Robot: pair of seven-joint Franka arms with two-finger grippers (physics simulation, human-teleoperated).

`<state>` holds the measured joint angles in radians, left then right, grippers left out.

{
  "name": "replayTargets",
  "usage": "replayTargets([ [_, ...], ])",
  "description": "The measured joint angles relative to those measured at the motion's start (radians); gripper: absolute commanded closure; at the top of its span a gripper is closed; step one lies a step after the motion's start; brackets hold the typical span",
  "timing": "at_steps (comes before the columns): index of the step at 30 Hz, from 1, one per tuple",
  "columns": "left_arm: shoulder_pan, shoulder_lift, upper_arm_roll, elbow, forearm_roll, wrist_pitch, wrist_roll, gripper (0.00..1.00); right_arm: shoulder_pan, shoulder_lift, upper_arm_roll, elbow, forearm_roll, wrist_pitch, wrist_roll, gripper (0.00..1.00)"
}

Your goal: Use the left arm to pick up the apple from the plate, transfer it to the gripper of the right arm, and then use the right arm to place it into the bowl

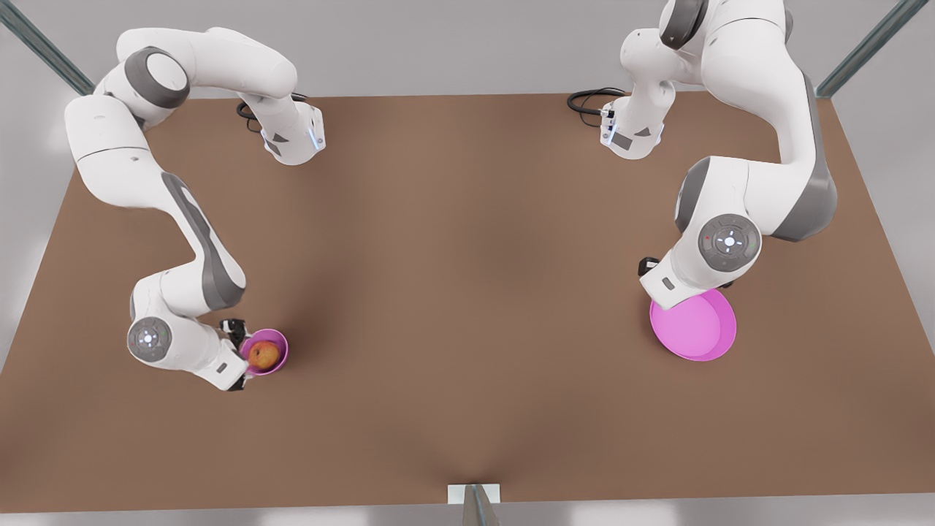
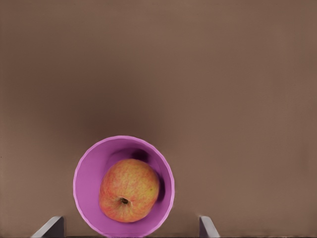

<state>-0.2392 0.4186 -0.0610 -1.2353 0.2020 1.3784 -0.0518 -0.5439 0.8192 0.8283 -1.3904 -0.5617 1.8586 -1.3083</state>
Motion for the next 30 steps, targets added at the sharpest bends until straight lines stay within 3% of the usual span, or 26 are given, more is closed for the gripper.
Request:
replayTargets([
  [5,0.000,0.000,0.000,0.000,0.000,-0.001,-0.005,0.00,0.087,0.030,0.008,0.198,-0.070,-0.277,0.248,0.00],
  [6,0.000,0.000,0.000,0.000,0.000,-0.001,-0.006,0.00,0.130,0.026,-0.023,0.240,-0.079,-0.336,0.291,0.00],
  [9,0.000,0.000,0.000,0.000,0.000,-0.001,-0.008,0.00,0.387,-0.089,-0.323,0.369,-0.058,-0.476,0.411,0.00],
  [11,0.000,0.000,0.000,0.000,0.000,-0.001,-0.009,0.00,0.479,-0.239,-0.545,0.330,0.075,-0.524,0.490,0.00],
  [13,0.000,0.000,0.000,0.000,0.000,-0.002,-0.011,0.00,0.522,-0.397,-0.644,0.206,0.183,-0.530,0.564,0.00],
  [18,0.000,0.000,0.000,0.000,-0.001,-0.002,-0.013,0.00,0.538,-0.591,-0.739,-0.034,0.350,-0.506,0.717,0.00],
  [30,0.000,0.000,0.000,0.000,-0.002,-0.002,-0.017,0.00,0.534,-0.608,-0.752,-0.052,0.428,-0.489,0.953,0.00],
])
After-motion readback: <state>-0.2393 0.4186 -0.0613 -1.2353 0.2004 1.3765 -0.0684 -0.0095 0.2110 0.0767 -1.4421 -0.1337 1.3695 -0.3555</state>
